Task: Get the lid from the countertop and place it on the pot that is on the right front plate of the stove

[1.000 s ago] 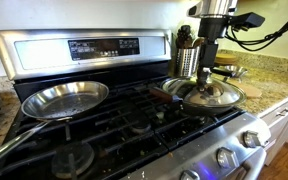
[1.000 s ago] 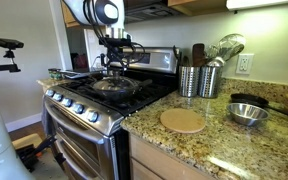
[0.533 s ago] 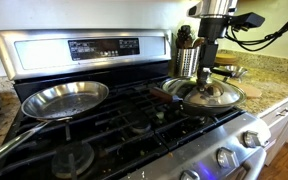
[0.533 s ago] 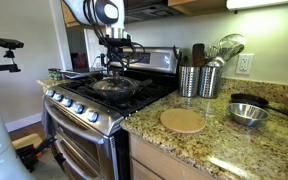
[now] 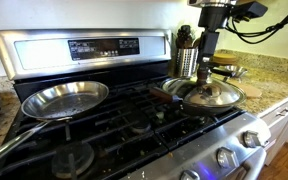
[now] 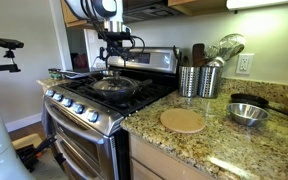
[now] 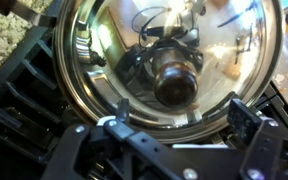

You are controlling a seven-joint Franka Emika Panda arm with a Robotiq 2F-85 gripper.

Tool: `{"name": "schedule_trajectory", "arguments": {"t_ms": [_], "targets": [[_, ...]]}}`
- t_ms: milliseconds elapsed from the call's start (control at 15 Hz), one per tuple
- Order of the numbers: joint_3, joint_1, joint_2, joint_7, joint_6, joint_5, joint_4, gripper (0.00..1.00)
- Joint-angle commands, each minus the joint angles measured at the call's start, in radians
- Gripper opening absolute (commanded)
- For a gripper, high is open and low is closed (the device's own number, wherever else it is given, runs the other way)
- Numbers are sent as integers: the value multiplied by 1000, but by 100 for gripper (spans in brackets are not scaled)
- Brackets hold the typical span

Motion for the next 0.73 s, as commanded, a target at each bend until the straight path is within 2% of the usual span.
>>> {"name": "schedule_trajectory", "arguments": {"t_ms": [0,533,600,667], "targets": [[-1,16,-118,31,-24,7,-40,100],[-13,43,-262,95,-7,-9,-78,100],[-20,45,-203,73,-9,-10,-33,100],[-20,46,-215,75,-9,-11,-38,100]]}}
